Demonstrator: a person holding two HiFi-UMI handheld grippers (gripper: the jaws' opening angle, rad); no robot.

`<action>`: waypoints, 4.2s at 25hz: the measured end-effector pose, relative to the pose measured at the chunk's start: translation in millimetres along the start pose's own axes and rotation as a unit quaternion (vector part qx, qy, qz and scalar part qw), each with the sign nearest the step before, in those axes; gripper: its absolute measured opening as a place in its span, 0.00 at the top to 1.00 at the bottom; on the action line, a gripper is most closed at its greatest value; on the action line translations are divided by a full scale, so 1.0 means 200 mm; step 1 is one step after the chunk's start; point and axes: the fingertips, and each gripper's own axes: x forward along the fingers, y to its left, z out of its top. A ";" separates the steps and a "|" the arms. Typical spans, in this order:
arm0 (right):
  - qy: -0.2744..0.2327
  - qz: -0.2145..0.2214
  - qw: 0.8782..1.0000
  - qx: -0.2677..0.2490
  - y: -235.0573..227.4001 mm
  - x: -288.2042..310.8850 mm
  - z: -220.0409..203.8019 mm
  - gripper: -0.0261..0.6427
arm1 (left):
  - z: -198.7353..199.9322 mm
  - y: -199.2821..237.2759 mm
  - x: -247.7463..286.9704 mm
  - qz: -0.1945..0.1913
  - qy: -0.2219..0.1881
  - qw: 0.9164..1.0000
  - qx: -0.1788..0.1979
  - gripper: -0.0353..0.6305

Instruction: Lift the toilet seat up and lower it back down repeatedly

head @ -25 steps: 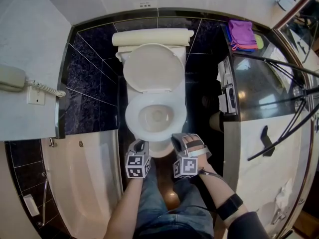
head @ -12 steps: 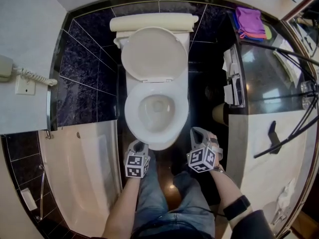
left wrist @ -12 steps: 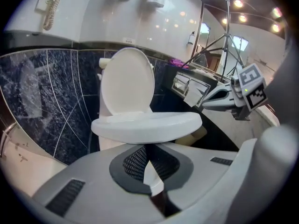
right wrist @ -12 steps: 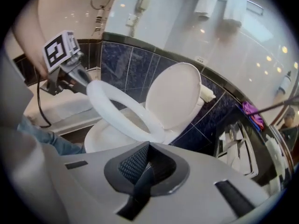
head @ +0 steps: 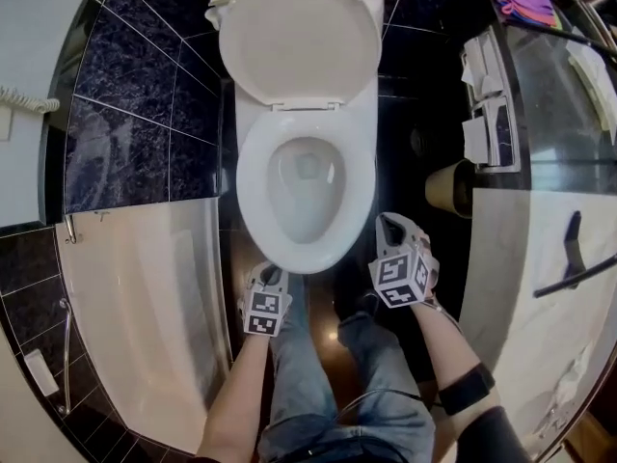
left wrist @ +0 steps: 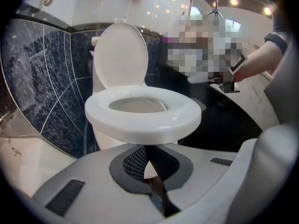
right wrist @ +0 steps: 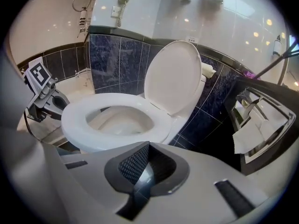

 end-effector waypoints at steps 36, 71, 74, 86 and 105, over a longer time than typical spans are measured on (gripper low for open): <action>-0.055 0.033 0.996 0.069 0.02 -0.46 0.52 0.93 | 0.63 0.08 -0.57 0.040 -0.060 0.997 0.007 0.95; -0.180 -0.002 0.974 0.137 -0.44 -1.62 1.09 0.93 | 1.64 0.13 -2.03 0.109 -0.271 0.956 -0.016 0.95; -0.180 0.002 0.974 0.136 -0.44 -1.60 1.09 0.93 | 1.65 0.12 -2.01 0.110 -0.270 0.956 -0.010 0.95; -0.137 0.027 0.963 0.232 -0.41 -1.32 0.92 0.77 | 1.71 0.06 -1.75 0.079 -0.239 0.966 0.062 0.95; -0.005 0.133 0.855 0.501 0.18 -0.11 -0.14 0.61 | 1.23 0.03 -0.67 0.023 -0.175 0.978 0.111 0.95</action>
